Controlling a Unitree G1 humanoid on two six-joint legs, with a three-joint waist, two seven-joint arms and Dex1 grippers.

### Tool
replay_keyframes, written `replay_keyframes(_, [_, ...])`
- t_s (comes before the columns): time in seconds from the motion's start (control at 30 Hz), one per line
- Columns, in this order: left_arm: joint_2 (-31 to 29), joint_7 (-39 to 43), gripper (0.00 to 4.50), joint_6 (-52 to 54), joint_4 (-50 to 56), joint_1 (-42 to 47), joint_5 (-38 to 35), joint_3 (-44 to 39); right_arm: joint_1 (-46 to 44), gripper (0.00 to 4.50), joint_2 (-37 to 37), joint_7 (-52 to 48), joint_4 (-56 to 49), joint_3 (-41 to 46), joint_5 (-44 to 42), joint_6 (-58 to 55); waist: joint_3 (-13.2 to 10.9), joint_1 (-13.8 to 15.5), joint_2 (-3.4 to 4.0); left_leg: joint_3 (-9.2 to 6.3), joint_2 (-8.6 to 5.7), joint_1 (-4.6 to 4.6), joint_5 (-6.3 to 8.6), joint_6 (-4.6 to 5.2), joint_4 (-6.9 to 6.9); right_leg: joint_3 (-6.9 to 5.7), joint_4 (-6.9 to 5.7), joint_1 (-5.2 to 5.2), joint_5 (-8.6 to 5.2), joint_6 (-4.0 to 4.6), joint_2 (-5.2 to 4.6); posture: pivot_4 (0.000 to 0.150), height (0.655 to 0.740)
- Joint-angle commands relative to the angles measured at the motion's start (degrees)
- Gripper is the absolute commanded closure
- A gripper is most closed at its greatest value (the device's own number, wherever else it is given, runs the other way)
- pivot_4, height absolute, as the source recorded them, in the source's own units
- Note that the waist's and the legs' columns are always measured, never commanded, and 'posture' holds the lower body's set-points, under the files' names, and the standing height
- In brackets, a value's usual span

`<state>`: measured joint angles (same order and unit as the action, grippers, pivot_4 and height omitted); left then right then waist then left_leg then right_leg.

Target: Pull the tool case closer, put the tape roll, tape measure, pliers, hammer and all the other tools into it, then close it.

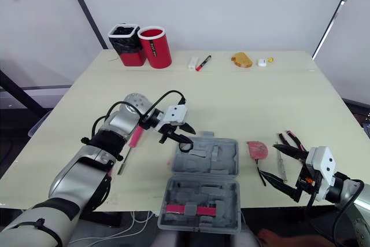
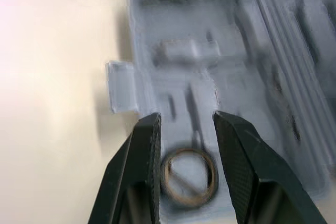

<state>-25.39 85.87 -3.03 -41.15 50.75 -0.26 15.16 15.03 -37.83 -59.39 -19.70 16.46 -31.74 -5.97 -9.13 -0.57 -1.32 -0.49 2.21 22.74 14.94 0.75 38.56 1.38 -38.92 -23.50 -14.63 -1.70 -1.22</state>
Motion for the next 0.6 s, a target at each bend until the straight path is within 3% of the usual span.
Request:
replay_keyframes(0.03, [0.61,1.18,2.83,-0.40,-0.91,-0.96,-5.55,-4.57,-0.78,0.00,0.69,0.91,-1.10,0.26,-0.17,1.09,0.00,0.06,0.00,-0.05,0.00,0.06,0.00,0.00,0.07,0.05,0.00,0.00,0.00,0.00,0.08,0.150,0.7400])
replay_keyframes(0.4, [3.06,0.97,2.83,-17.68,-22.35,2.00,-1.10,-4.10,-1.53,0.00,1.59,1.75,-1.53,-1.04,0.89,1.42,0.00,-0.03,-0.01,-0.02,-0.02,0.05,0.00,0.00,0.10,0.22,0.01,0.02,0.04,-0.05,0.20,0.150,0.7400])
replay_keyframes(0.6, [3.78,-0.64,2.83,-20.54,-27.98,3.67,1.27,-4.57,-0.36,0.00,2.61,2.69,-2.41,-1.75,1.94,2.32,0.00,-0.02,-0.01,-0.02,-0.02,0.06,0.00,0.00,0.10,0.23,0.01,0.02,0.04,-0.05,0.20,0.150,0.7400])
